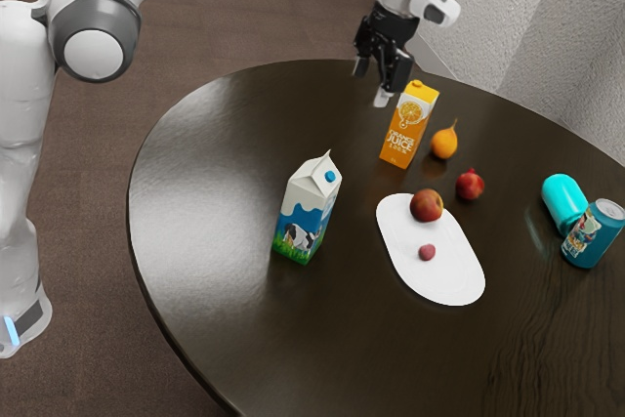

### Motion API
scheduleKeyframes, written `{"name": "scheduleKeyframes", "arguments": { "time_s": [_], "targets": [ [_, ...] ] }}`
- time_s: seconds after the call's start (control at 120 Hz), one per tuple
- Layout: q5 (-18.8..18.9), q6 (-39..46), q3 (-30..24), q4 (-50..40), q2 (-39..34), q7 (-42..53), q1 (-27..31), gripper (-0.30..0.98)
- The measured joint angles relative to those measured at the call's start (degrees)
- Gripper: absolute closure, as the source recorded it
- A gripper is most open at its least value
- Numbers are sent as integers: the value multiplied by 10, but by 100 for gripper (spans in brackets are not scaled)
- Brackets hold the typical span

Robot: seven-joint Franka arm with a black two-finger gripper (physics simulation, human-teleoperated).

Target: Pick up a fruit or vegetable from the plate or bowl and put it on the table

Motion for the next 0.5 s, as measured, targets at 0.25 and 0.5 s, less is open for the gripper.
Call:
{"name": "scheduleKeyframes", "arguments": {
  "time_s": [0.25, 0.5],
  "targets": [
    [-14, 16, 1, 0, 0, -6, 12, 0],
    [-37, 26, -23, 96, -22, -11, 3, 0]
  ]
}}
